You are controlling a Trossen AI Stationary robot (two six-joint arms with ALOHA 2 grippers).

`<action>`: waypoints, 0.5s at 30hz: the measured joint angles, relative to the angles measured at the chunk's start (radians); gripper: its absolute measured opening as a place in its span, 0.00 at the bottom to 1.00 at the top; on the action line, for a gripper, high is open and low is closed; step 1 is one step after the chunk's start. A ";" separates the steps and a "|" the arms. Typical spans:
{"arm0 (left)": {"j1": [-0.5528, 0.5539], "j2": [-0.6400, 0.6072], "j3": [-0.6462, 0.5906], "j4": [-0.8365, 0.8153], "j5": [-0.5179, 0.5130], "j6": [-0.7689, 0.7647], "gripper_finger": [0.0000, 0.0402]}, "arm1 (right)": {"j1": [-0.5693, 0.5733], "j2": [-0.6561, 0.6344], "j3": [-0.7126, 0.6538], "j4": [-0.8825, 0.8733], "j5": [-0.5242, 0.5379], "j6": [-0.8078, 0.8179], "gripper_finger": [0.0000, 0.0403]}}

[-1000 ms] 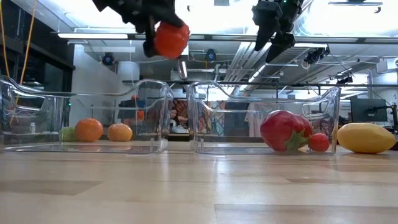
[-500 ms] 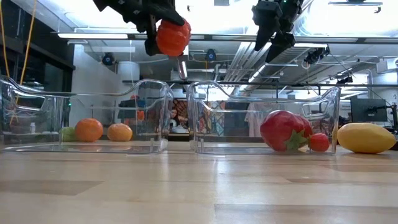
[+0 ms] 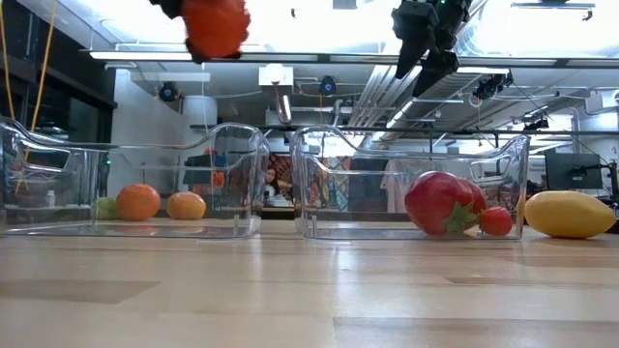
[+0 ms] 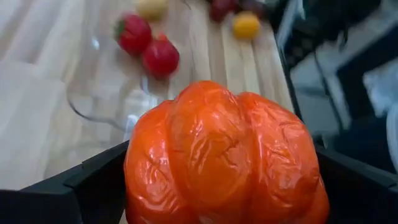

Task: Sort produce into baskets
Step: Put the orange bell pepper into the left transparent bin

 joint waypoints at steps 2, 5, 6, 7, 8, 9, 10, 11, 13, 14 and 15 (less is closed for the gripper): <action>-0.030 -0.016 -0.045 -0.051 -0.055 0.013 1.00 | 0.000 0.000 0.000 0.000 0.000 0.000 0.92; -0.057 -0.027 -0.129 -0.193 -0.100 -0.057 1.00 | 0.000 0.000 0.000 0.000 0.000 0.000 0.92; -0.063 -0.028 -0.153 -0.233 -0.101 -0.087 1.00 | 0.000 0.000 0.000 0.000 0.000 0.000 0.92; -0.068 -0.027 -0.176 -0.249 -0.100 -0.117 1.00 | 0.000 0.000 0.000 0.000 0.000 0.000 0.92; -0.073 -0.027 -0.199 -0.249 -0.101 -0.150 1.00 | 0.000 0.000 0.000 0.000 0.000 0.000 0.92; -0.075 -0.026 -0.219 -0.241 -0.102 -0.179 1.00 | 0.000 0.000 0.000 0.000 0.000 0.000 0.92; -0.077 -0.026 -0.235 -0.232 -0.106 -0.202 1.00 | 0.000 0.000 0.000 0.000 0.000 0.000 0.92; -0.078 -0.023 -0.251 -0.207 -0.111 -0.217 1.00 | 0.000 0.000 0.000 0.000 0.000 0.000 0.92; -0.076 -0.017 -0.282 -0.132 -0.113 -0.244 1.00 | 0.000 0.000 0.000 0.000 0.000 0.000 0.92; -0.074 -0.012 -0.293 -0.104 -0.114 -0.248 1.00 | 0.000 0.000 0.000 0.000 0.000 0.000 0.92; -0.070 -0.007 -0.299 -0.074 -0.114 -0.241 1.00 | 0.000 0.000 0.000 0.000 0.000 0.000 0.92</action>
